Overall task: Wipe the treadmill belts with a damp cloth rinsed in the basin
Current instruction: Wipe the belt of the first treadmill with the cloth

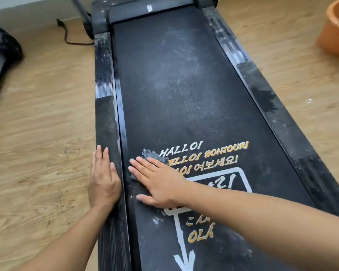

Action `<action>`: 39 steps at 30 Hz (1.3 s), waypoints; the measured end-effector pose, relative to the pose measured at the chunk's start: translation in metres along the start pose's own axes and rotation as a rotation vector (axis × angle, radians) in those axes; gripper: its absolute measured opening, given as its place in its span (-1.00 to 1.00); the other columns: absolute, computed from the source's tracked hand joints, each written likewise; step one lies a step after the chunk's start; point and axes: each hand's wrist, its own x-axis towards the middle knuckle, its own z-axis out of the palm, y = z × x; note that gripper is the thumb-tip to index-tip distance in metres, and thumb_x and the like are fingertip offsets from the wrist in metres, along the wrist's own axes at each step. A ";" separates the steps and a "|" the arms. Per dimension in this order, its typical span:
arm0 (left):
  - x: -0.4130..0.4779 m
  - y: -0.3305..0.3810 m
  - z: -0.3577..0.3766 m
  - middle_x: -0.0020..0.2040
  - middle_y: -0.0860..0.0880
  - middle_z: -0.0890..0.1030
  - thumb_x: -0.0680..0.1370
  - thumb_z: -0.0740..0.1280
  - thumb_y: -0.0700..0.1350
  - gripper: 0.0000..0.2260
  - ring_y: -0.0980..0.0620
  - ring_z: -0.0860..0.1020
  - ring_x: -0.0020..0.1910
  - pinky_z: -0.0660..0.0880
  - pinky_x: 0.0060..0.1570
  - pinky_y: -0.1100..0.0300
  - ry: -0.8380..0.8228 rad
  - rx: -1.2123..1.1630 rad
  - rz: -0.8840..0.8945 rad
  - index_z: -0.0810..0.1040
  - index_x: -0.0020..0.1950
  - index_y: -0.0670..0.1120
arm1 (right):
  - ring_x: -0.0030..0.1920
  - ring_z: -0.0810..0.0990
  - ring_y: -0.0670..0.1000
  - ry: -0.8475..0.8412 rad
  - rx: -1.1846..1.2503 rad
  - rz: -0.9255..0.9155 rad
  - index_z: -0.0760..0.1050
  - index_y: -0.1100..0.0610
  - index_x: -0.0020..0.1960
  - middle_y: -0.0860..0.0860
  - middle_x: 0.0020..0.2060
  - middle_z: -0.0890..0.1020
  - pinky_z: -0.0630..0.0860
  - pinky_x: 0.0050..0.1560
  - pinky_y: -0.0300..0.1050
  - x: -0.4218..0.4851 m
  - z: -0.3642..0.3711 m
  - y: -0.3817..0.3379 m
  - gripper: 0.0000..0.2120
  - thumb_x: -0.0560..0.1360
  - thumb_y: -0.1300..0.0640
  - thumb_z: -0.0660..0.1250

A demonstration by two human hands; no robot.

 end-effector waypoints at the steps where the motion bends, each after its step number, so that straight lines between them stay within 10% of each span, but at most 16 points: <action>1: -0.001 0.001 0.001 0.72 0.05 0.12 0.67 -0.02 0.04 -0.43 0.02 0.06 0.70 0.15 0.63 -0.14 -0.007 0.002 -0.005 0.26 0.68 -0.09 | 0.70 -0.09 0.07 0.011 -0.014 0.015 -0.02 0.15 0.71 0.10 0.70 -0.02 -0.15 0.68 0.05 -0.015 -0.003 0.019 -0.19 0.66 -0.34 0.00; 9: -0.002 0.011 -0.008 0.73 0.07 0.05 0.65 -0.02 0.16 -0.36 0.07 -0.01 0.70 0.08 0.66 -0.09 -0.059 0.034 -0.039 0.19 0.70 -0.06 | 0.69 -0.19 0.00 0.061 0.068 0.790 -0.13 0.09 0.72 0.03 0.71 -0.13 -0.15 0.68 0.05 -0.160 -0.041 0.183 -0.08 0.55 -0.46 -0.22; 16: -0.004 0.017 -0.007 0.73 0.02 0.07 0.71 -0.01 0.01 -0.46 0.00 0.01 0.71 0.07 0.66 -0.07 -0.041 0.060 -0.040 0.20 0.69 -0.10 | 0.69 -0.22 0.05 0.222 0.196 1.186 -0.17 0.18 0.71 0.10 0.70 -0.16 -0.21 0.67 0.09 -0.144 -0.025 0.129 -0.07 0.61 -0.46 -0.12; 25: -0.002 0.021 -0.006 0.72 -0.06 0.11 0.72 0.11 -0.17 -0.52 -0.08 0.04 0.70 0.11 0.61 -0.09 -0.054 0.097 -0.044 0.23 0.67 -0.15 | 0.68 -0.26 0.08 0.094 0.199 0.624 -0.14 0.17 0.71 0.11 0.70 -0.17 -0.17 0.66 0.15 0.025 -0.006 -0.043 -0.25 0.69 -0.20 -0.01; 30: -0.001 0.018 -0.004 0.72 -0.04 0.10 0.71 0.12 -0.16 -0.51 -0.07 0.04 0.70 0.20 0.58 -0.17 -0.070 0.093 -0.047 0.24 0.67 -0.13 | 0.70 -0.06 0.02 0.059 0.054 0.293 0.01 0.07 0.72 0.02 0.70 0.02 -0.10 0.67 0.04 0.018 0.001 -0.011 -0.31 0.69 -0.20 0.05; 39: -0.003 0.020 -0.004 0.73 -0.05 0.08 0.73 0.05 -0.08 -0.50 -0.07 0.01 0.71 0.28 0.52 -0.19 -0.080 0.098 -0.046 0.20 0.68 -0.15 | 0.69 -0.21 0.02 0.109 0.106 1.041 -0.19 0.03 0.72 0.00 0.70 -0.19 -0.15 0.68 0.12 -0.098 -0.033 0.140 -0.24 0.68 -0.36 -0.14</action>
